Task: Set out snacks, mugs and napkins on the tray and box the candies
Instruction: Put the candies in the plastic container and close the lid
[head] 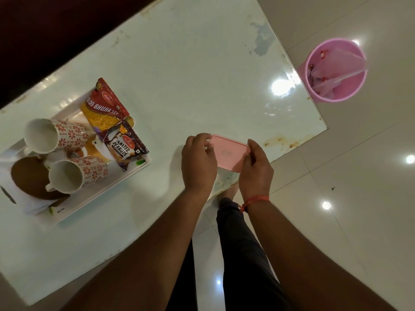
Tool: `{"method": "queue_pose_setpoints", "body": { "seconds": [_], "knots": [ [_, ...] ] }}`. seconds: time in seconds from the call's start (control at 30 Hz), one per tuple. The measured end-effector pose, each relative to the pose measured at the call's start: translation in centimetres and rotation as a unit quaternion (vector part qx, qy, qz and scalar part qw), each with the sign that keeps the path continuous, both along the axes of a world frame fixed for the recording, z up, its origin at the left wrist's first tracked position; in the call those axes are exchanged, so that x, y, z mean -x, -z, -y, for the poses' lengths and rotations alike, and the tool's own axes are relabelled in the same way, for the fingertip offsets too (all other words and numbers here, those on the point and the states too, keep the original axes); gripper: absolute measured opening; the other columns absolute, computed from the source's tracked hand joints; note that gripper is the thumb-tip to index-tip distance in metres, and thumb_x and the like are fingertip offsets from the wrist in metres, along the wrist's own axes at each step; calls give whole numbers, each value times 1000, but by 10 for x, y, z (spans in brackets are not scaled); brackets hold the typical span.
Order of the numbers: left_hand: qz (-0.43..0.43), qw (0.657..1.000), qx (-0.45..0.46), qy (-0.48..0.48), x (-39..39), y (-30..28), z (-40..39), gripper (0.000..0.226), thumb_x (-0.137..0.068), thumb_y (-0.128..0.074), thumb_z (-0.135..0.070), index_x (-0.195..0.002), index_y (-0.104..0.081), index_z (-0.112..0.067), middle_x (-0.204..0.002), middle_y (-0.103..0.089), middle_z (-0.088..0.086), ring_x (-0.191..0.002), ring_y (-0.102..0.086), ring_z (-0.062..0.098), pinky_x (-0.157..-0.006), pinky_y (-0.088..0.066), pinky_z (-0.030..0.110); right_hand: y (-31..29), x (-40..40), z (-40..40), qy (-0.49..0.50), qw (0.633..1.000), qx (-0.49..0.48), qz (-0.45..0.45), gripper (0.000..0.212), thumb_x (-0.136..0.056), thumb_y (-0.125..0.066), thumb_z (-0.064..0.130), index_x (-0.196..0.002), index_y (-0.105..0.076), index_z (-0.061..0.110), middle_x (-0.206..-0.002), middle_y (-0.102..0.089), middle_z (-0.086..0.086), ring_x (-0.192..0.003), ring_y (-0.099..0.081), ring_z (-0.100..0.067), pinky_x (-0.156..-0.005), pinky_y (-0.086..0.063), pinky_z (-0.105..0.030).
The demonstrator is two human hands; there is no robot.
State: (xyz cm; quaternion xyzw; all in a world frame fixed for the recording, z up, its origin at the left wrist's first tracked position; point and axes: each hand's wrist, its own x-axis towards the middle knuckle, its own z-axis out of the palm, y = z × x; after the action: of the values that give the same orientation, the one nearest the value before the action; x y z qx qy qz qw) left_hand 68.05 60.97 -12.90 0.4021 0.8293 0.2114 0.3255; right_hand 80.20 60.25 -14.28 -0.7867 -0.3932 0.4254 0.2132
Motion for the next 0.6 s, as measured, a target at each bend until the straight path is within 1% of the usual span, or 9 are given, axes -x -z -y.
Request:
{"method": "queue_pose_setpoints", "body": {
  "seconds": [0.03,0.1,0.2,0.23,0.3,0.33,0.47,0.53,0.6],
  "knots": [
    [3,1000,3,-1,1,1,-1,21,-94,-60,-8,-113,-65,-16,-108,-60,2,-97,-63,18,-73,-46,19,1,0,-1,2,1000,1,0,37,-102,-46,14,-136,-58,24,-135,-60,5,-111,-48,1,-92,-34,-4],
    [14,1000,9,-3,3,4,-3,19,-93,-61,-7,-110,-65,-16,-105,-60,1,-94,-63,18,-73,-47,21,2,0,-2,7,1000,6,0,35,-102,-47,14,-134,-60,23,-134,-62,3,-111,-49,-1,-97,-38,-13],
    [40,999,30,1,9,8,-6,19,-93,-62,-8,-105,-61,-22,-98,-60,-3,-88,-63,17,-72,-53,28,3,-2,-4,1,1000,11,1,33,-101,-49,12,-130,-63,19,-131,-64,1,-109,-51,-2,-92,-37,-6],
    [51,998,42,5,11,9,-7,19,-93,-62,-10,-103,-59,-25,-96,-61,-4,-86,-63,16,-71,-53,30,3,-3,-5,0,1000,13,-1,33,-100,-50,11,-129,-64,18,-130,-64,0,-108,-52,-4,-93,-40,-8],
    [62,996,63,23,17,11,-10,21,-92,-62,-13,-98,-55,-32,-91,-61,-7,-82,-62,14,-66,-51,30,3,-4,-8,-7,1000,19,1,32,-99,-51,8,-125,-66,19,-124,-64,-3,-102,-57,-9,-95,-49,-23],
    [63,995,70,33,20,12,-10,21,-92,-63,-15,-96,-54,-34,-89,-61,-8,-81,-62,14,-65,-48,29,3,-5,-10,-13,1000,24,9,32,-98,-51,8,-123,-66,20,-119,-63,-4,-99,-58,-12,-93,-50,-28],
    [52,994,68,62,27,14,-16,10,-92,-64,-21,-100,-62,-28,-89,-62,-9,-80,-60,13,-62,-41,25,3,-2,-13,-21,999,37,22,29,-97,-50,9,-119,-65,22,-105,-63,-9,-90,-61,-18,-81,-51,-31],
    [21,995,52,80,37,15,-27,12,-93,-62,-18,-102,-65,-24,-94,-66,-7,-83,-62,14,-63,-43,25,3,7,-12,-22,999,50,-2,23,-98,-51,12,-117,-61,20,-101,-64,-9,-90,-64,-22,-81,-56,-38],
    [-2,994,37,101,52,14,-46,13,-92,-61,-16,-101,-67,-23,-98,-68,-4,-86,-63,17,-70,-49,31,2,23,-14,-22,997,60,-39,16,-98,-52,15,-113,-55,21,-97,-66,-9,-84,-69,-21,-76,-60,-38]
  ]
}}
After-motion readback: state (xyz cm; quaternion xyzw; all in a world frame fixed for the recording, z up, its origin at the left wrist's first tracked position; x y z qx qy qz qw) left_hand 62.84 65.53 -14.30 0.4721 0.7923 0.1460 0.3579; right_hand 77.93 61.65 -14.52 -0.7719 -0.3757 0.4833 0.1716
